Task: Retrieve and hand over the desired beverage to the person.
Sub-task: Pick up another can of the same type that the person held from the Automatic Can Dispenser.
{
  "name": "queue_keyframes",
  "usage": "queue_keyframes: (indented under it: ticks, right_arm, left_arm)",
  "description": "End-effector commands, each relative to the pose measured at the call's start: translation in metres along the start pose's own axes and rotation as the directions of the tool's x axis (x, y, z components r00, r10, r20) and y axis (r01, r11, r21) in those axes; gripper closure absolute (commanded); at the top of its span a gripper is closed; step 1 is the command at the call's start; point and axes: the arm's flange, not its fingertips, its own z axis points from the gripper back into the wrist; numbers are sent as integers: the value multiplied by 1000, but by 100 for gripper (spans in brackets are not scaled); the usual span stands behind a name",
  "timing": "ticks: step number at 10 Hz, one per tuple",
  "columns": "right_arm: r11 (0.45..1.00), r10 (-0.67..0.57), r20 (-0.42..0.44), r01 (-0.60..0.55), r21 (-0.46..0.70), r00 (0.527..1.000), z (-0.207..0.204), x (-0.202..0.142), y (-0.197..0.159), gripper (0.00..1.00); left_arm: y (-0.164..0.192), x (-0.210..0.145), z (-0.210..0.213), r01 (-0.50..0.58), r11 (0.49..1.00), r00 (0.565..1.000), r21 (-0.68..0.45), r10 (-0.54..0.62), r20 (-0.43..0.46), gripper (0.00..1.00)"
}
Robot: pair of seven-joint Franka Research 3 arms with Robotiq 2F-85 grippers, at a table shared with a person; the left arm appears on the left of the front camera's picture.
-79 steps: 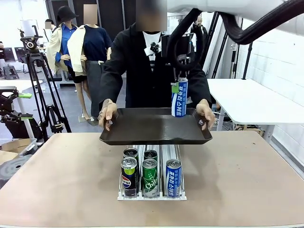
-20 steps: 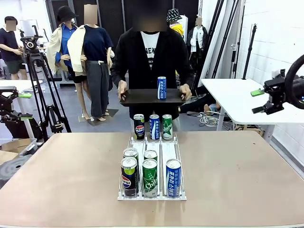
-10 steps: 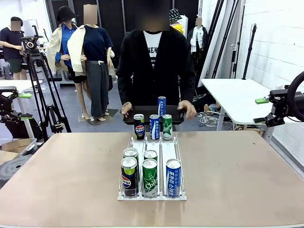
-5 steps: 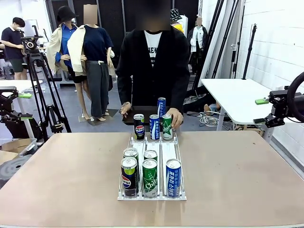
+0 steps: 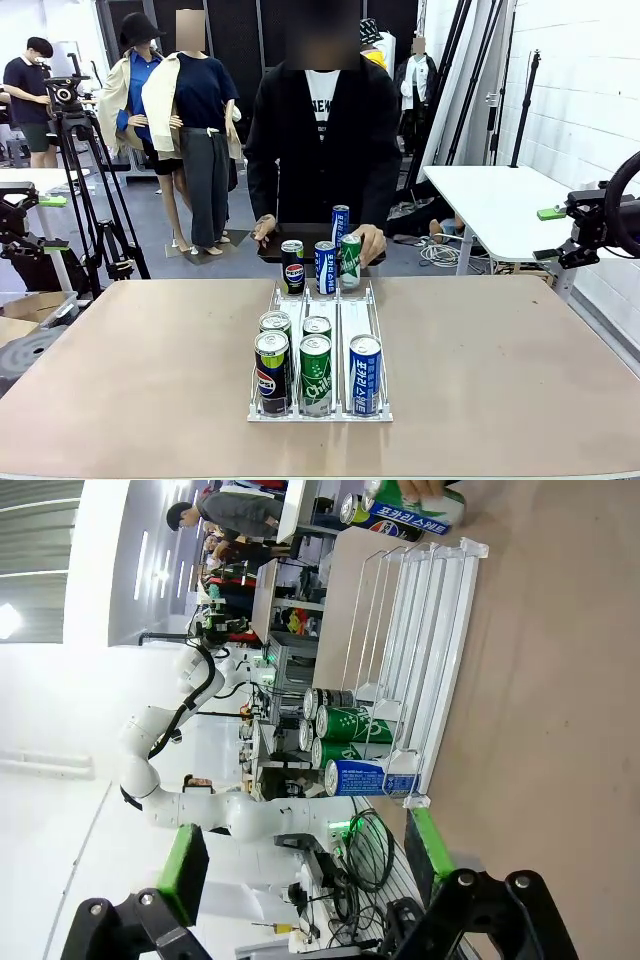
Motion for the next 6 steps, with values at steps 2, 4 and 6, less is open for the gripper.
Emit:
queue_keyframes:
  ticks: [2, 4, 6]
  right_arm:
    - [1000, -4, -1, 4, -10, 1000, 0, -1, -1, 0]
    - [1000, -4, -1, 4, -10, 1000, 0, -1, -1, 0]
    - [1000, -4, -1, 4, -10, 1000, 0, -1, -1, 0]
  left_arm:
    - [-2, 0, 0, 0, 1000, 1000, 0, 0, -1, 0]
    - [-2, 0, 0, 0, 1000, 1000, 0, 0, -1, 0]
    - [-2, 0, 0, 0, 1000, 1000, 0, 0, -1, 0]
